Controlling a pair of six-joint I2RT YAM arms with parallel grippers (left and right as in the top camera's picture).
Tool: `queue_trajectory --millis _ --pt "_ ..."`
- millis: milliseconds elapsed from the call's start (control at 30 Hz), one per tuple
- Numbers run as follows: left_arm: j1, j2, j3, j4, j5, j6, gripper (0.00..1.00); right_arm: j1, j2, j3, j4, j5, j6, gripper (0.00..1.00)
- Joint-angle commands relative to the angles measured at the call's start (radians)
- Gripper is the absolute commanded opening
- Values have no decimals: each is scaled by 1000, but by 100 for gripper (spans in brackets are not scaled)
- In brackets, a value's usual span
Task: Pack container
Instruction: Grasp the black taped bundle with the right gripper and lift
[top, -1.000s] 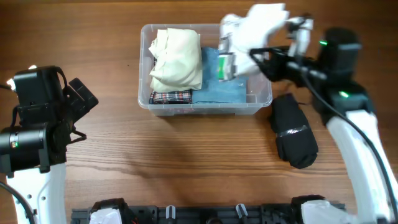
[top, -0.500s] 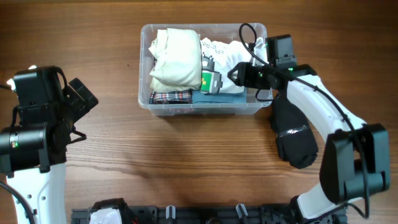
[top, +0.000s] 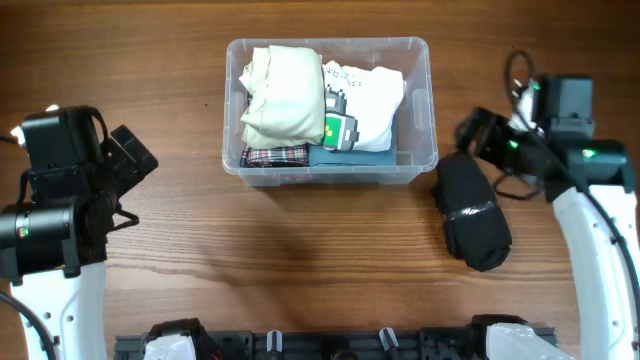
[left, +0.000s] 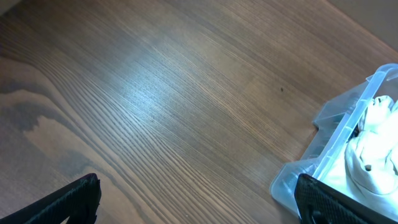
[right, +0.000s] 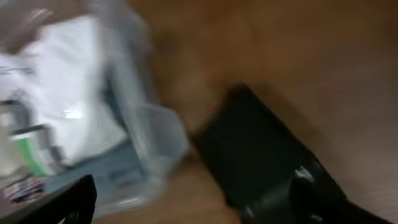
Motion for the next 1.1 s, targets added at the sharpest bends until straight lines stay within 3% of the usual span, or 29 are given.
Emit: queue_trajectory --millis 0,200,433,633,667,733,867,1000,1067 --pt "5 -1 -1 3 -10 -20 100 -135 13 -54 -44 3 55 100" --pt "6 -1 -1 3 -10 -20 100 -344 30 -154 21 -5 -24 100" --pt "5 -1 -1 3 -10 -20 100 -352 180 -394 222 -183 -182 100" --pt "6 -1 -1 3 -10 -20 100 -351 229 -526 351 -402 -290 93" --pt "5 -1 -1 3 -10 -20 100 -351 229 -549 368 -411 -290 91" --pt "6 -1 -1 3 -10 -20 100 -351 229 -590 391 -435 -343 75" --pt "5 -1 -1 3 -10 -20 100 -352 229 -608 414 -529 -398 68" --pt "5 -1 -1 3 -10 -20 100 -352 223 -608 446 -530 -398 41" --pt "5 -1 -1 3 -10 -20 100 -352 190 -601 443 -581 -398 36"
